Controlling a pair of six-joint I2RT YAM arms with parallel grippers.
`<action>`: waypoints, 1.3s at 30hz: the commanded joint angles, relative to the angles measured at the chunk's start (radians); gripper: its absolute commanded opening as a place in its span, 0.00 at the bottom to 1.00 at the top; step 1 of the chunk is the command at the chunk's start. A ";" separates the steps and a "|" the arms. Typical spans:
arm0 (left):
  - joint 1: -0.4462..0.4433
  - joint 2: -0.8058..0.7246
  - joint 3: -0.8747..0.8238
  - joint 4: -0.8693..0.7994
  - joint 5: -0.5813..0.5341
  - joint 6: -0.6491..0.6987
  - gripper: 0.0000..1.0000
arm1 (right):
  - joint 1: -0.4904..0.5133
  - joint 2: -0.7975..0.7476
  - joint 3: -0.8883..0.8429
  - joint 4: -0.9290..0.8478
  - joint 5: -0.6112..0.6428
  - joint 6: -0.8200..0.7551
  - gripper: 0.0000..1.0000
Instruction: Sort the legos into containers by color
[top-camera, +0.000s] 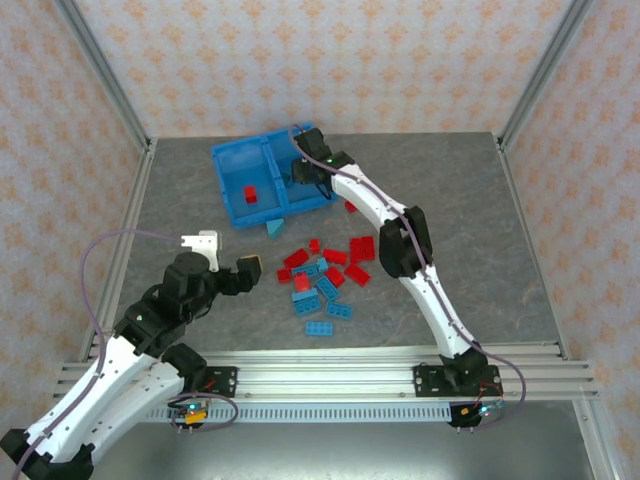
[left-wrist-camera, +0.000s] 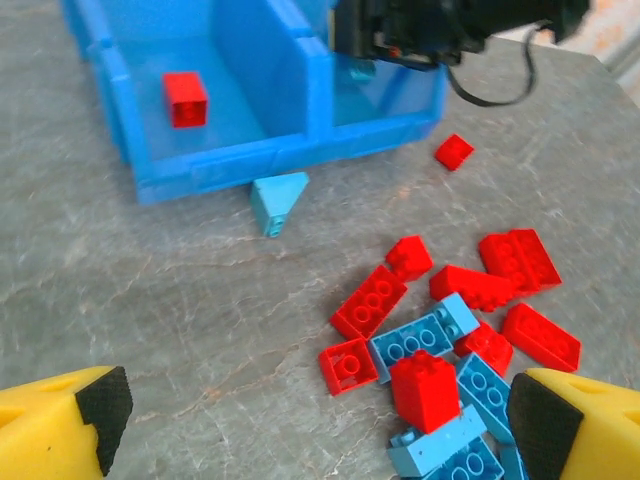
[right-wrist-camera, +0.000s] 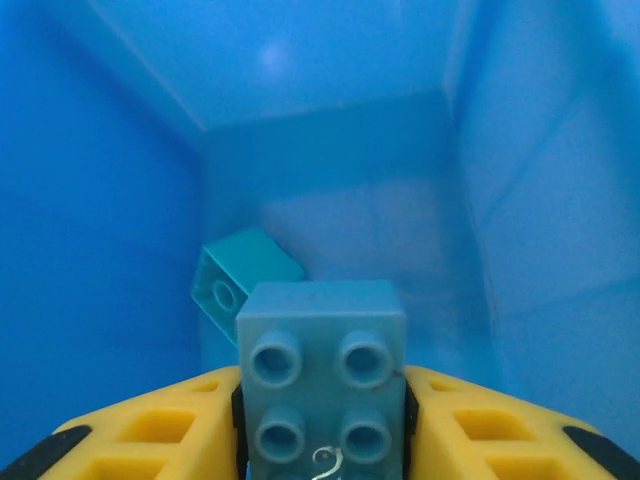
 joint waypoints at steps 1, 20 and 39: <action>0.003 0.044 -0.036 0.006 -0.069 -0.191 1.00 | 0.001 -0.065 0.076 -0.032 -0.015 -0.003 0.50; 0.013 0.820 0.222 0.331 -0.109 -0.372 0.97 | -0.005 -1.205 -1.054 -0.134 -0.429 -0.031 0.91; 0.033 1.254 0.476 0.331 -0.339 -0.399 0.97 | -0.005 -1.538 -1.377 -0.275 -0.558 0.052 0.99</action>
